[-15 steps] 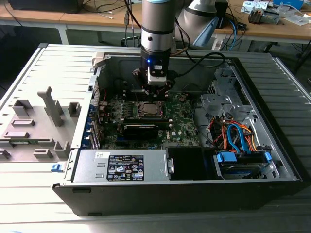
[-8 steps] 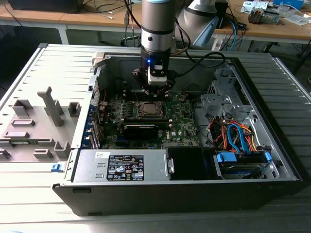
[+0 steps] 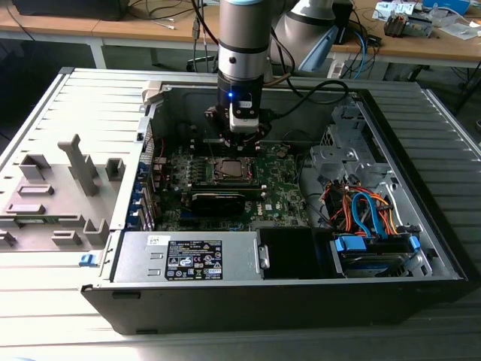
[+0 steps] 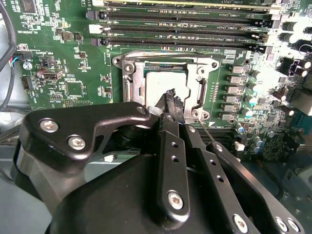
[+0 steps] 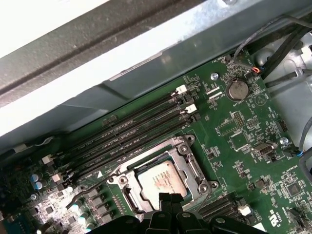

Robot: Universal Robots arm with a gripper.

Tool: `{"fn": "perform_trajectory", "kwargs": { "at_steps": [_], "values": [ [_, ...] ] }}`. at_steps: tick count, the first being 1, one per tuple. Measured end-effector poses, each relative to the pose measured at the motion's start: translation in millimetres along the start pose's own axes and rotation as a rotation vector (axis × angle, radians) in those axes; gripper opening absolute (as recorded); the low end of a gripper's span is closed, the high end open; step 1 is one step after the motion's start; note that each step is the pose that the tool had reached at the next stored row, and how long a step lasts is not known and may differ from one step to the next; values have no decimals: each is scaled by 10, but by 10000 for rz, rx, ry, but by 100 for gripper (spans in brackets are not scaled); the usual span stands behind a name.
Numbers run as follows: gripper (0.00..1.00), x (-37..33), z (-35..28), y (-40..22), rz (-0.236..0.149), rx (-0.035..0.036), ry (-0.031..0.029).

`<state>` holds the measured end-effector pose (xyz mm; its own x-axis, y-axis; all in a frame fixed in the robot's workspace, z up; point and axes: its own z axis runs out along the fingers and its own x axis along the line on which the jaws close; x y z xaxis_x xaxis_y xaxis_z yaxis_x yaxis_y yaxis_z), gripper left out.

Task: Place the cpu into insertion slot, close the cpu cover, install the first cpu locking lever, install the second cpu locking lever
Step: 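Install the first cpu locking lever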

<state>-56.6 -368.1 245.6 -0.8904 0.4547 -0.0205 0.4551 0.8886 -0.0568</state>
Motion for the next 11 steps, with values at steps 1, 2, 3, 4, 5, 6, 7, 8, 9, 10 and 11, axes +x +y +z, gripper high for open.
{"fn": "perform_trajectory", "kwargs": {
  "at_steps": [1,2,3,4,5,6,7,8,9,10,11],
  "values": [
    [11,0,0,0,-22,-1,-1],
    [11,0,0,0,-38,-2,-2],
    [11,0,0,0,-48,-2,-3],
    [11,0,0,0,-60,-2,-3],
    [11,0,0,0,-70,-2,-4],
    [11,0,0,0,-83,-2,-5],
    [11,0,0,0,-94,-2,-5],
    [11,0,0,0,-105,-2,-6],
    [11,0,0,0,-117,-3,-6],
    [11,0,0,0,-127,-3,-7],
    [11,0,0,0,-141,-3,-8]
  ]
}}
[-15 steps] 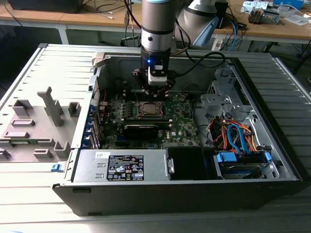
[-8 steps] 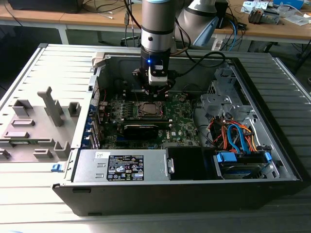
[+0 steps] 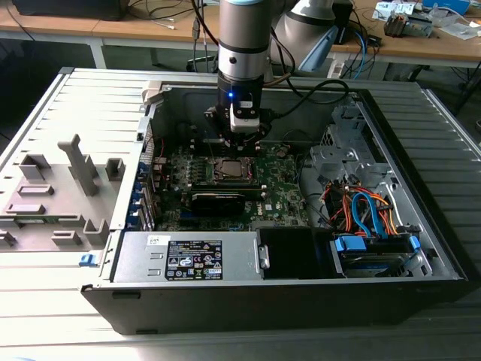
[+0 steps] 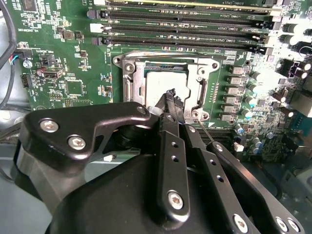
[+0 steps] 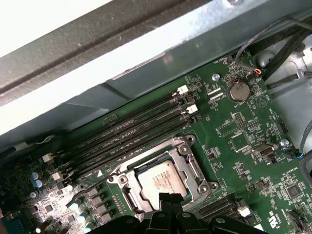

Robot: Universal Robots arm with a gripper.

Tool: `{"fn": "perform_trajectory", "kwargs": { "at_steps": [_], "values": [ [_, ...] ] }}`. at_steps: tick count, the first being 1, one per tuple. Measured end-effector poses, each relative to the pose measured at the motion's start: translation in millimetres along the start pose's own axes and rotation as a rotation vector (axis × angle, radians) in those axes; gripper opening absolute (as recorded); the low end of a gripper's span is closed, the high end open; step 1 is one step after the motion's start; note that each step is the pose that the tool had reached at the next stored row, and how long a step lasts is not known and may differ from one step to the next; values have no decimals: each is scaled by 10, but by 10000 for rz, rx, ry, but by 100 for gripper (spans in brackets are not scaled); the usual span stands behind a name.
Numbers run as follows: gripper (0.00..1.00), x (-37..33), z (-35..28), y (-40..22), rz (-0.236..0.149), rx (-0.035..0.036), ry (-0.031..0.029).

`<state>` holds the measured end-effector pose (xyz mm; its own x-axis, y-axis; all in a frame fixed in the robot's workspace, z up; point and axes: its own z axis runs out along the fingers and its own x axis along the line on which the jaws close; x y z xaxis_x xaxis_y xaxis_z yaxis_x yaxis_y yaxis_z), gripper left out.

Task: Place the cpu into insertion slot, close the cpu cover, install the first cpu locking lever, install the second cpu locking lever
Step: 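Install the first cpu locking lever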

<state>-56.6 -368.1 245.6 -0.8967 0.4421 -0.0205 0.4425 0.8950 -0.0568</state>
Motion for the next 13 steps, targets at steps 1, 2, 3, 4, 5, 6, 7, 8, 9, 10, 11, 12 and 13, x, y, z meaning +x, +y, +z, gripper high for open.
{"fn": "perform_trajectory", "kwargs": {
  "at_steps": [1,2,3,4,5,6,7,8,9,10,11,12,13],
  "values": [
    [11,0,0,0,-10,-1,0],
    [11,0,0,0,-24,-1,-1],
    [11,0,0,0,-35,-1,-1],
    [11,0,0,0,-46,-1,-2],
    [11,0,0,0,-55,-2,-3],
    [11,0,0,0,-69,-2,-4],
    [11,0,0,0,-79,-2,-4],
    [11,0,0,0,-91,-2,-5],
    [11,0,0,0,-101,-2,-5],
    [11,0,0,0,-114,-3,-7],
    [11,0,0,0,-124,-3,-7],
    [11,0,0,0,-134,-3,-7],
    [11,0,0,0,-144,-3,-8]
  ]
}}
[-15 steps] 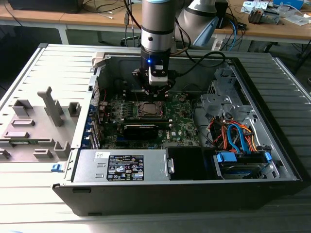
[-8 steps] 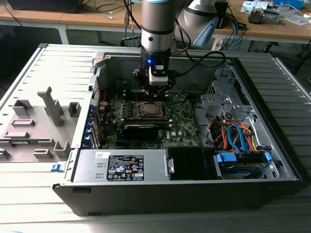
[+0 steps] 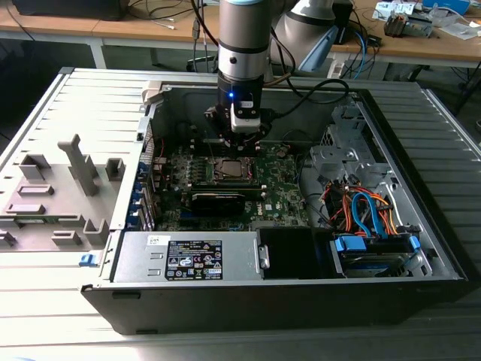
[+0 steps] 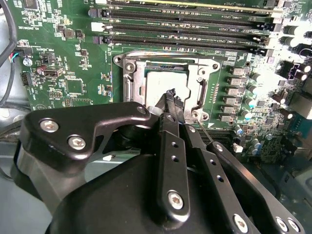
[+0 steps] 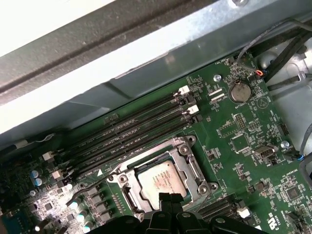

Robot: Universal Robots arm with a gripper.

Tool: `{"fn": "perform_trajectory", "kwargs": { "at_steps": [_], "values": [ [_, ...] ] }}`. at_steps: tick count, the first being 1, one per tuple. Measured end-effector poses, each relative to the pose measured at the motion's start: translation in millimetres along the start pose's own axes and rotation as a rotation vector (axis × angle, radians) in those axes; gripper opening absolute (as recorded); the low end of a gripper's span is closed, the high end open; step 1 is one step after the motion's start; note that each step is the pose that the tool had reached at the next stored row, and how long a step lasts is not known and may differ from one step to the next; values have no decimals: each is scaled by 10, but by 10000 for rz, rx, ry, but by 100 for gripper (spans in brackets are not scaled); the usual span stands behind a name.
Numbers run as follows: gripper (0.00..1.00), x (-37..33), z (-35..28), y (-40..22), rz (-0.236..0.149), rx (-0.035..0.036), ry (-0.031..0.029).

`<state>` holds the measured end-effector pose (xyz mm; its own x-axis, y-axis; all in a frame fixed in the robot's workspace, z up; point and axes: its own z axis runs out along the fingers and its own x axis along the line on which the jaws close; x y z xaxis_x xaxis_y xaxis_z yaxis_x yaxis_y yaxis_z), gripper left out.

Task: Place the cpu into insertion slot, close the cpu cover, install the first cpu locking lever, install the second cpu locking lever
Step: 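Install the first cpu locking lever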

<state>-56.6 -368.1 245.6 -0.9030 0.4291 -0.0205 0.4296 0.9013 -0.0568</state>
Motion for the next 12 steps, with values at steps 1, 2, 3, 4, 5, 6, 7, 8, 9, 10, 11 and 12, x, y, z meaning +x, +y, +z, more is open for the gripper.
{"fn": "perform_trajectory", "kwargs": {
  "at_steps": [1,2,3,4,5,6,7,8,9,10,11,12],
  "values": [
    [11,0,0,0,-13,-1,-1],
    [11,0,0,0,-23,-1,-1],
    [11,0,0,0,-40,-1,-3],
    [11,0,0,0,-66,-1,-4],
    [11,0,0,0,-81,-2,-4],
    [11,0,0,0,-91,-2,-5],
    [11,0,0,0,-101,-2,-5],
    [11,0,0,0,-113,-3,-6],
    [11,0,0,0,-123,-3,-7],
    [11,0,0,0,-141,-3,-8],
    [11,0,0,0,-155,-4,-9],
    [11,0,0,0,-165,-3,-9]
  ]
}}
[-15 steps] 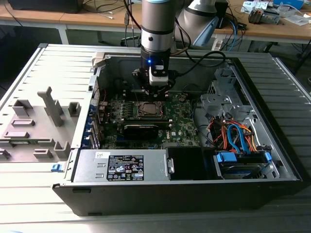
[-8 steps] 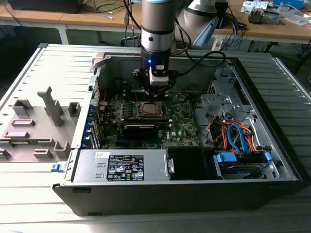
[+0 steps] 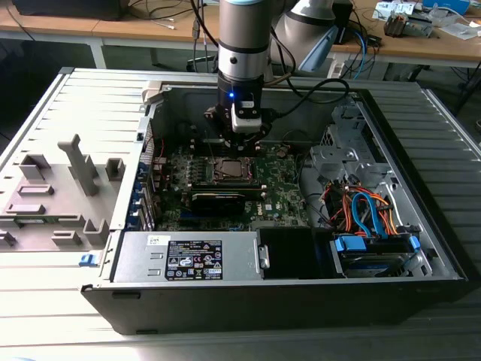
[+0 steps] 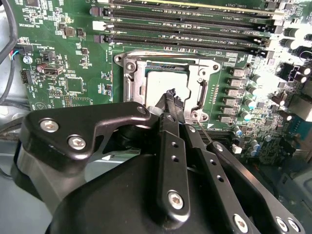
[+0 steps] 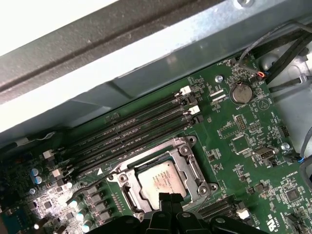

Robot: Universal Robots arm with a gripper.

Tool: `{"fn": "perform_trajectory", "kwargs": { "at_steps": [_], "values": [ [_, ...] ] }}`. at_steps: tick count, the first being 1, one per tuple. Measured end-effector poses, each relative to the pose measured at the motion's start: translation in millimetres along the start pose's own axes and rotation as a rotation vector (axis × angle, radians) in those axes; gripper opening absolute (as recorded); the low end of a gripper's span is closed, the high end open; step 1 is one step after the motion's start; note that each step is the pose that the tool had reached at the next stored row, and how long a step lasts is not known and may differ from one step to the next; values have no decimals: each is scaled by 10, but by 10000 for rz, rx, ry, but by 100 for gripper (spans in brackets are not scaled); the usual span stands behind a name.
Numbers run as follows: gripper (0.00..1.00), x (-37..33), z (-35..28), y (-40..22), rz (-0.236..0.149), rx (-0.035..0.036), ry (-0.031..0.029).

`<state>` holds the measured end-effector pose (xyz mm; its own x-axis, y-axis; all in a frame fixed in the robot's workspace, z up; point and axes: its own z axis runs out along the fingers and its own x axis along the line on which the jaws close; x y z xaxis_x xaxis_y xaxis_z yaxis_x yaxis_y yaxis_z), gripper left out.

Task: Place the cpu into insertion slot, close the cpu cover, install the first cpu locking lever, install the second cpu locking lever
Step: 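Install the first cpu locking lever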

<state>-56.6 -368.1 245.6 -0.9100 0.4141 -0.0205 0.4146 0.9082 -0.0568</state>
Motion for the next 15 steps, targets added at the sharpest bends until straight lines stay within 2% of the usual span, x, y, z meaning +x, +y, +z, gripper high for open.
{"fn": "perform_trajectory", "kwargs": {
  "at_steps": [15],
  "values": [
    [11,0,0,0,-233,-5,-13]
  ]
}}
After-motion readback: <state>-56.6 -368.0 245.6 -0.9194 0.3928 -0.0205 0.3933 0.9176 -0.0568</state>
